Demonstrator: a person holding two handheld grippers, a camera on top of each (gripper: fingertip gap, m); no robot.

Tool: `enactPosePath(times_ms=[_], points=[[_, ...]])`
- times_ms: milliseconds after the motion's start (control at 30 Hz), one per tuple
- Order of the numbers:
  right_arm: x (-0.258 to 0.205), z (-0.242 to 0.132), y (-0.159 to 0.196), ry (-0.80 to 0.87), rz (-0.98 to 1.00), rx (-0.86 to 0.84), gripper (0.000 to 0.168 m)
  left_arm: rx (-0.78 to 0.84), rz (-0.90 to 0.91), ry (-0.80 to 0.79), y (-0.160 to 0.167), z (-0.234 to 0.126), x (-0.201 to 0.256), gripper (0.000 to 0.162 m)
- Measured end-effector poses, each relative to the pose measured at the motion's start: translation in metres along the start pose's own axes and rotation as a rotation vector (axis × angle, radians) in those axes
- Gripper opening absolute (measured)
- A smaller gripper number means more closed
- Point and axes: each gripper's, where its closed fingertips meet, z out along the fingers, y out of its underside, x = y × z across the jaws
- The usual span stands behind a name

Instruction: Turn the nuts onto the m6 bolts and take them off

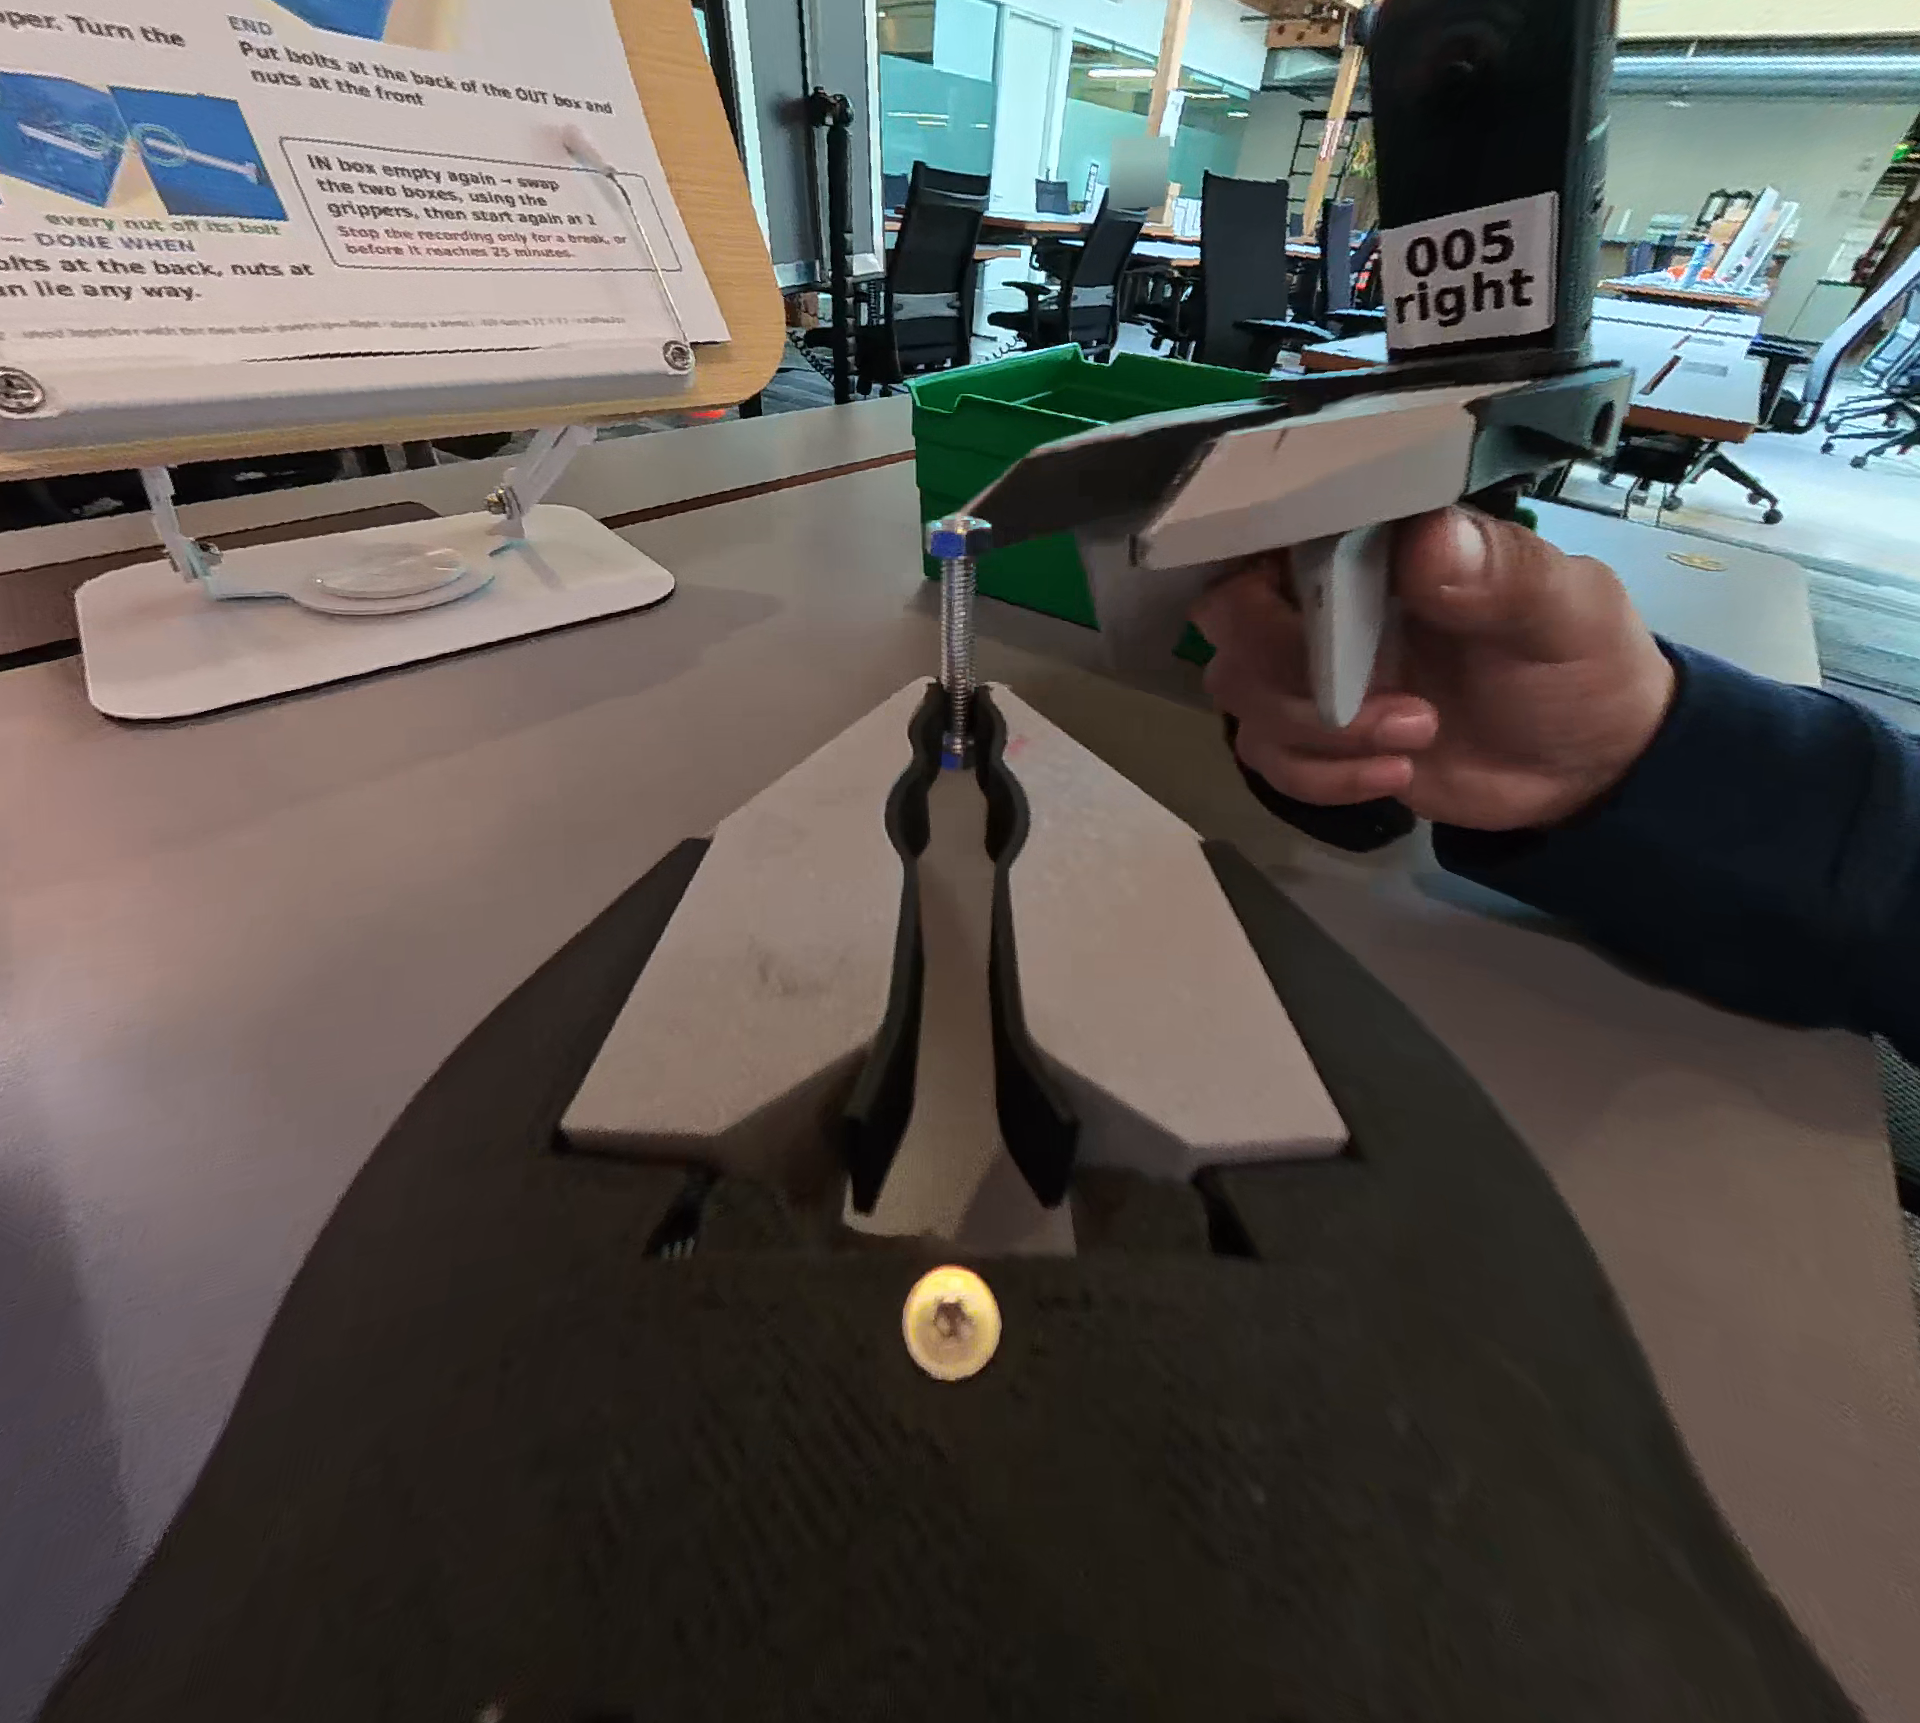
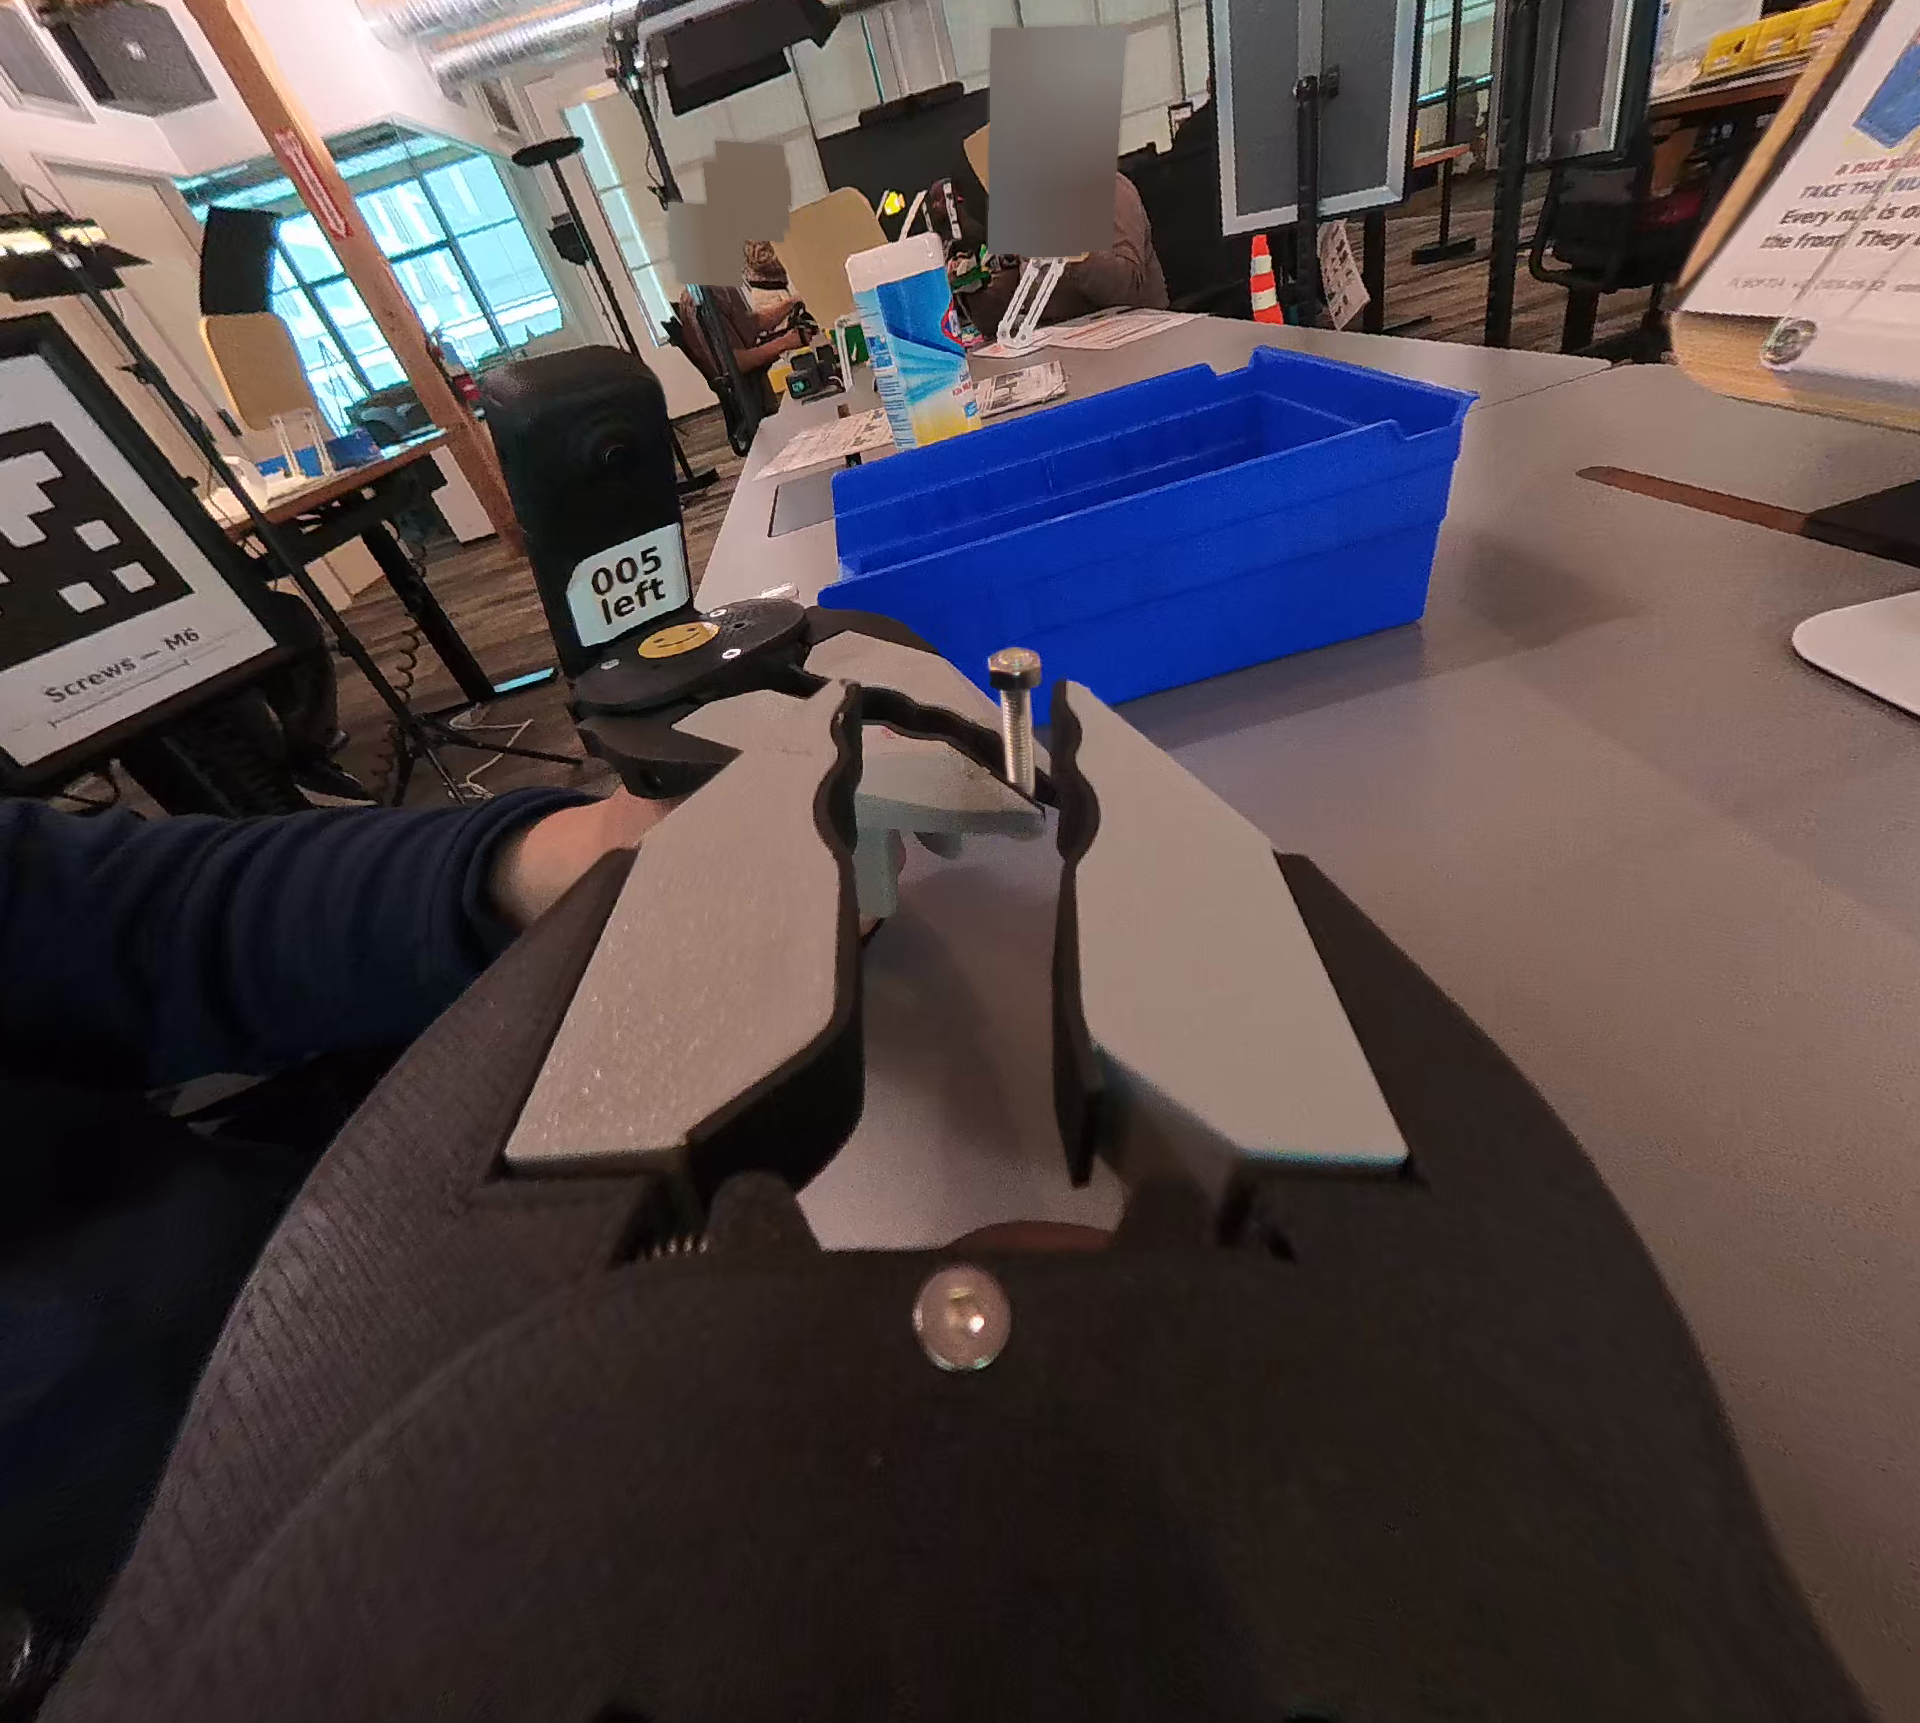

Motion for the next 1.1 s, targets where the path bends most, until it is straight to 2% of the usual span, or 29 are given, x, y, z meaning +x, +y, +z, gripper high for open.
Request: enactPosePath(times_ms=[200, 400, 567, 667, 1100], points=[[-0.009, 0.013, 0.013, -0.039, -0.027, -0.052, 0.029, -0.045, 0.082, 0.096, 0.008, 0.008, 0.027, 0.004], [0.0, 0.004, 0.004, -0.002, -0.012, -0.014, 0.031, -0.028, 0.019, 0.031, 0.005, 0.004, 0.009, 0.004], [0.005, 0.002, 0.006, 0.027, -0.01, -0.033, 0.023, -0.028, 0.024, 0.037, 0.005, 0.004, 0.01, 0.003], [0.007, 0.004, 0.012, 0.048, -0.029, -0.065, 0.007, -0.042, 0.049, 0.046, 0.008, 0.006, 0.014, 0.003], [0.002, 0.006, 0.014, 0.005, 0.039, -0.072, 0.006, -0.02, 0.074, 0.041, 0.005, 0.007, 0.018, 0.007]])
